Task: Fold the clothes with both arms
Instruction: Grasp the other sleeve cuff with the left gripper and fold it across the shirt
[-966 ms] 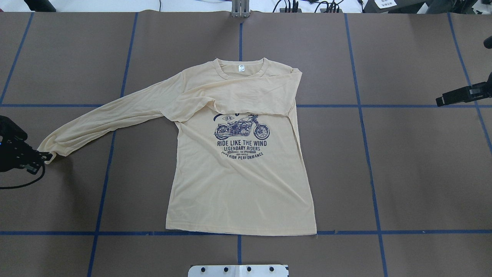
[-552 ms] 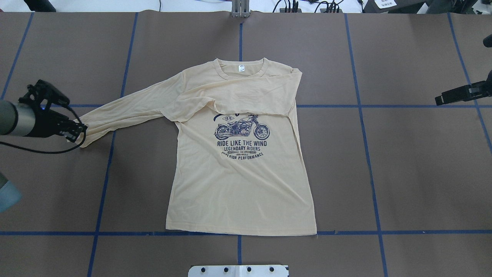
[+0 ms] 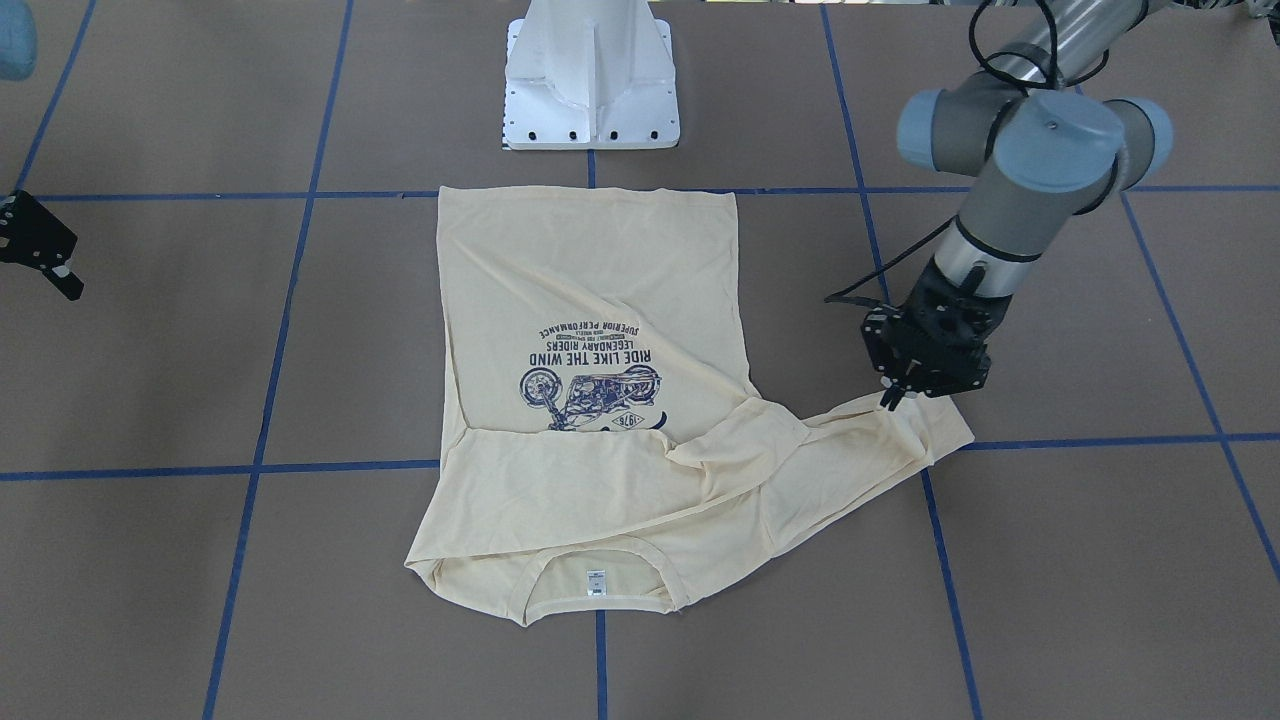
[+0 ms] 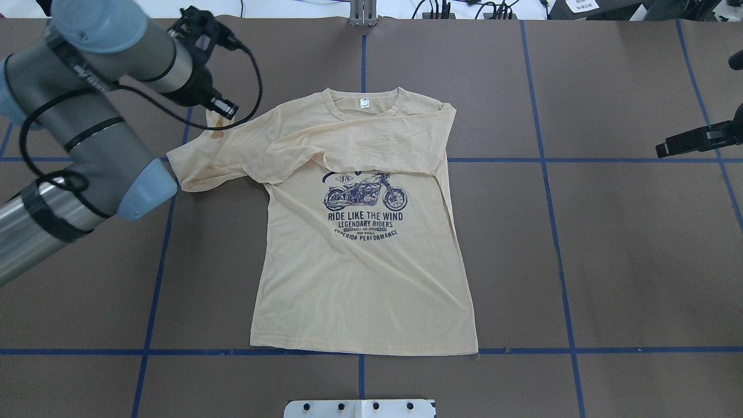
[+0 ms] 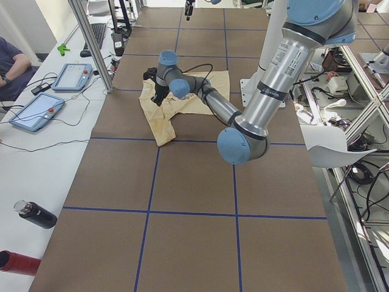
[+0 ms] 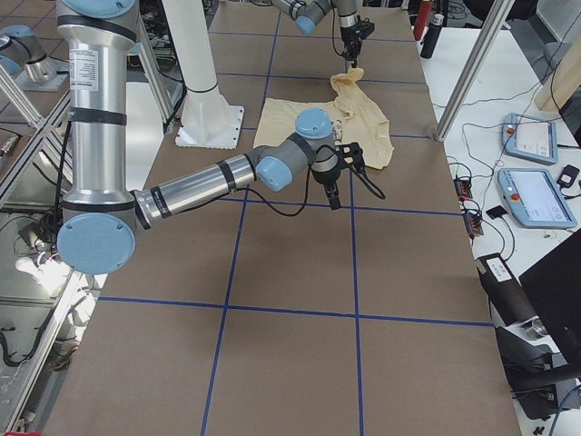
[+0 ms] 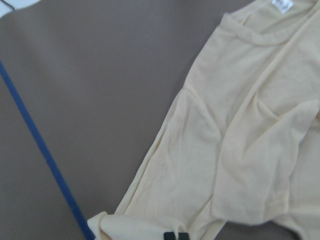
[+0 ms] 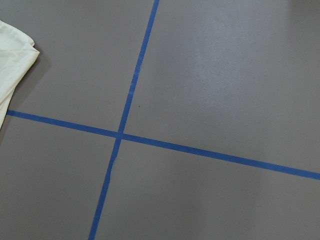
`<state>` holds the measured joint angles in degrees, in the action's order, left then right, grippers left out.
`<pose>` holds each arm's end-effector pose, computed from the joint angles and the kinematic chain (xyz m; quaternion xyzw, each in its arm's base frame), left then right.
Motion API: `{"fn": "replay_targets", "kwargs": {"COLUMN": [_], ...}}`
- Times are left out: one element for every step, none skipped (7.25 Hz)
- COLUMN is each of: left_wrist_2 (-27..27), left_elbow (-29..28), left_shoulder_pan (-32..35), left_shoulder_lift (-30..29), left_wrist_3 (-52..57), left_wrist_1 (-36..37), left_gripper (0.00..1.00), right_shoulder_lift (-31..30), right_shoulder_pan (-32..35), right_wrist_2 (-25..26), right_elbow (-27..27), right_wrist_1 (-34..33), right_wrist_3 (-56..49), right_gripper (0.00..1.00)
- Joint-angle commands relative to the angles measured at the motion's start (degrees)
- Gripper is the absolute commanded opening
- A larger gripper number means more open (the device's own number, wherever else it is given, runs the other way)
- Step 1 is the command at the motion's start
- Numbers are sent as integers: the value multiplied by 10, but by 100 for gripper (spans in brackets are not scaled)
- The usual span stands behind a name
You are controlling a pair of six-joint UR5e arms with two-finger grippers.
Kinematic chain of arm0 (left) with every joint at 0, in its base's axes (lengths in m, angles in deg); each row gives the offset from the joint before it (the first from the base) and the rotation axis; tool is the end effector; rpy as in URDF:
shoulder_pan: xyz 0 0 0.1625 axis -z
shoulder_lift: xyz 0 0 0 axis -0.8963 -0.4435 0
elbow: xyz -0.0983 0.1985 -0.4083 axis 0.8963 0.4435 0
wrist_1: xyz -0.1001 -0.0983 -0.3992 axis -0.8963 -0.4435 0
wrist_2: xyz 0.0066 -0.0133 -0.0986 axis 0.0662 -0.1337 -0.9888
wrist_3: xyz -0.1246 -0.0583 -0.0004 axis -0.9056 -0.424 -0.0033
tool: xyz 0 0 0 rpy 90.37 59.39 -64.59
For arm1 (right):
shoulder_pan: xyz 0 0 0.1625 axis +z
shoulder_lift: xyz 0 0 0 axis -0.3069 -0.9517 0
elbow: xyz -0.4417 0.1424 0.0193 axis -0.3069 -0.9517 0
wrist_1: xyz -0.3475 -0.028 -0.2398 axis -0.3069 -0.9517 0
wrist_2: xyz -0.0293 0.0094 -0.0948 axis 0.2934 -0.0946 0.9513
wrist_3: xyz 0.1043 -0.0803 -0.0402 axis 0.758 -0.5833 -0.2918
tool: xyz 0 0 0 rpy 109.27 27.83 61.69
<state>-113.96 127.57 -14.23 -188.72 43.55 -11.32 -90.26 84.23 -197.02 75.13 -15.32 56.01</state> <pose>0.4263 -0.6216 0.2821 0.2469 0.3696 0.2061 0.8718 -0.1525 -0.4799 0.4964 0.1618 -0.4131 -0.0382 0.8954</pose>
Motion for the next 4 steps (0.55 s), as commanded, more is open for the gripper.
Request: {"fn": "replay_targets", "kwargs": {"left_wrist_2": [0, 6, 17, 47], "left_elbow": [-102, -185, -259, -280], "left_shoulder_pan": [-31, -56, -92, -124], "left_shoulder_lift": [-165, -239, -300, -314], "left_wrist_3": [-91, -137, -187, -231], "left_wrist_1": [68, 67, 62, 39], "left_gripper": [0, 0, 0, 0], "right_shoulder_lift": [0, 0, 0, 0], "right_shoulder_pan": [0, 0, 0, 0], "right_wrist_2": [1, 1, 0, 0], "right_elbow": [0, 0, -1, -1], "right_wrist_1": [0, 0, 0, 0], "right_wrist_3": [0, 0, 0, 0], "right_gripper": [100, 100, 100, 100]}}
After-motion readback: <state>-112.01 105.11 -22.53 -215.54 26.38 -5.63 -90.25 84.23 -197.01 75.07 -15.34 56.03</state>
